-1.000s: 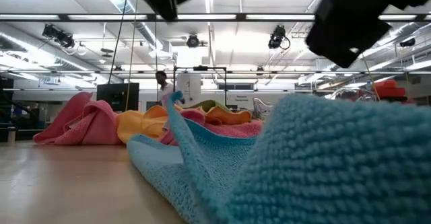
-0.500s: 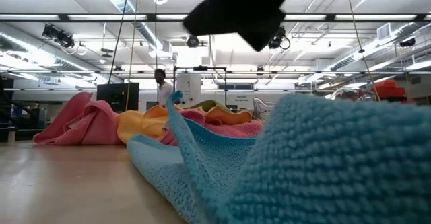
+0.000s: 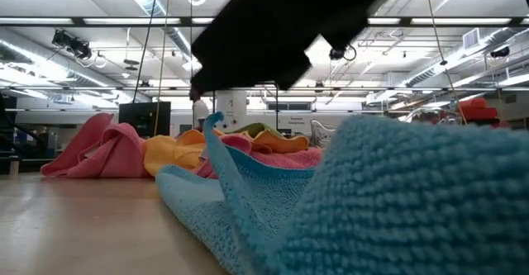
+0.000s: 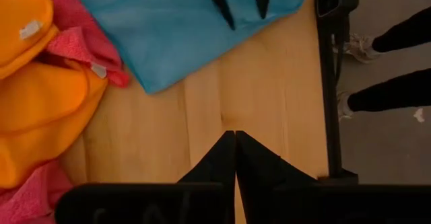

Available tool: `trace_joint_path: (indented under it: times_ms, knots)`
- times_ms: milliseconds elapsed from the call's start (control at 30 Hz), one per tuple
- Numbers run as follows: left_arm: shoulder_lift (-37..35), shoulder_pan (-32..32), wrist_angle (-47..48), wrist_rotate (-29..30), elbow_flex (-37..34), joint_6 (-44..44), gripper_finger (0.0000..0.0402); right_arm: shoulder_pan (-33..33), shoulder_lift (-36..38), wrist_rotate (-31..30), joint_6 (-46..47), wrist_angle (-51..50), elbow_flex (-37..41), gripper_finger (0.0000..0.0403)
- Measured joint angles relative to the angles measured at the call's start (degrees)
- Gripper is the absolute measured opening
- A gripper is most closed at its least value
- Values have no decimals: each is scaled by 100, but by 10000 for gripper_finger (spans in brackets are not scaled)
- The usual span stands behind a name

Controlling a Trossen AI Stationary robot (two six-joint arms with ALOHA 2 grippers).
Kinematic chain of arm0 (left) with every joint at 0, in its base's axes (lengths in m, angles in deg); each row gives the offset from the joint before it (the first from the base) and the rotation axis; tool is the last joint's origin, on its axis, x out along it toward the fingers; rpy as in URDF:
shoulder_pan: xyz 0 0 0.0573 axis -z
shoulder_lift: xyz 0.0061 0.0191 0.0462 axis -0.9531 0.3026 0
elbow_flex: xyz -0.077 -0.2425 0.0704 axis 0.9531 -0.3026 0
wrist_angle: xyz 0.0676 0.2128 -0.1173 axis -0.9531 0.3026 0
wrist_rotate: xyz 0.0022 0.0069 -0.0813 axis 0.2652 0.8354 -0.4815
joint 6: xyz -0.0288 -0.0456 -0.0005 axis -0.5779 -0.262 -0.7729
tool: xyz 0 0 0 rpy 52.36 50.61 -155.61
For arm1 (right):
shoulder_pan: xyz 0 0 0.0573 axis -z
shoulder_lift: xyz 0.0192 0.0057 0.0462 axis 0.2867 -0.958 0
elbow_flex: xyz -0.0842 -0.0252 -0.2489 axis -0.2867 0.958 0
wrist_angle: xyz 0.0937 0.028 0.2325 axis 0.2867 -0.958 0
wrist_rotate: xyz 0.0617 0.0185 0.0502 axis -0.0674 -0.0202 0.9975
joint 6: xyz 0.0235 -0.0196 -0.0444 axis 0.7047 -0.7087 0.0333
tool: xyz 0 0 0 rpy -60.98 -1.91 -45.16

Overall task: Fold microfiber towels
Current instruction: Fold the blue towel

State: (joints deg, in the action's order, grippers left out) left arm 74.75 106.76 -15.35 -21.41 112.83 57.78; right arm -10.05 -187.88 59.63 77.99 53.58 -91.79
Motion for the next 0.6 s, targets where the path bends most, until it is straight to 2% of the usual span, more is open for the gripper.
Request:
trace_joint_path:
  times_ms: [467, 600]
  knots:
    - [0, 63, 46, 18, 0, -104, 16, -7, -368, 138, 67, 34, 2, 160]
    - [0, 66, 52, 62, 0, -122, 28, -20, -382, 155, 45, 35, 7, 134]
